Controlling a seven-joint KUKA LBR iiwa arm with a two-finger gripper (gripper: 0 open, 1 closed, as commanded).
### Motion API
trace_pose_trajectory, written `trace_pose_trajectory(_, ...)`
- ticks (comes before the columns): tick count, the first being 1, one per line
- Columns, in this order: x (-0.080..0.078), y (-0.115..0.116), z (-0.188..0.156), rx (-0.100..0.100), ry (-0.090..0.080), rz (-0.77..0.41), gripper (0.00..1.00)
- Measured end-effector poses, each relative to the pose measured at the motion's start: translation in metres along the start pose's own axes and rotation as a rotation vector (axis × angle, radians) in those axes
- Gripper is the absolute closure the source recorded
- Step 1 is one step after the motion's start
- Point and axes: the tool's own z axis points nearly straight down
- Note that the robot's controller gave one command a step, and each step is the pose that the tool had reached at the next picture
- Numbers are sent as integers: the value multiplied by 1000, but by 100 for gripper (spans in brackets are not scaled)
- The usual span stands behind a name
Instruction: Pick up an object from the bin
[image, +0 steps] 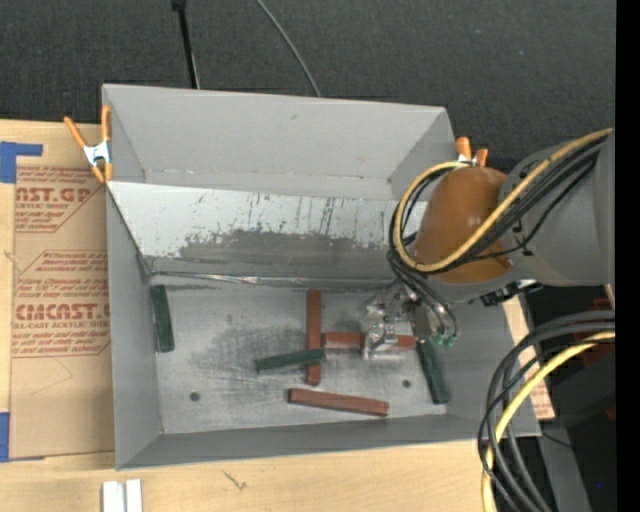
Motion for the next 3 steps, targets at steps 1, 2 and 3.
trace_pose_trajectory(1, 1, 0, -34, -1, 2, 0, 100)
trace_pose_trajectory(2, -2, 0, -60, 0, -9, 0, 100)
trace_pose_trajectory(3, -1, 0, -71, 1, -8, 0, 100)
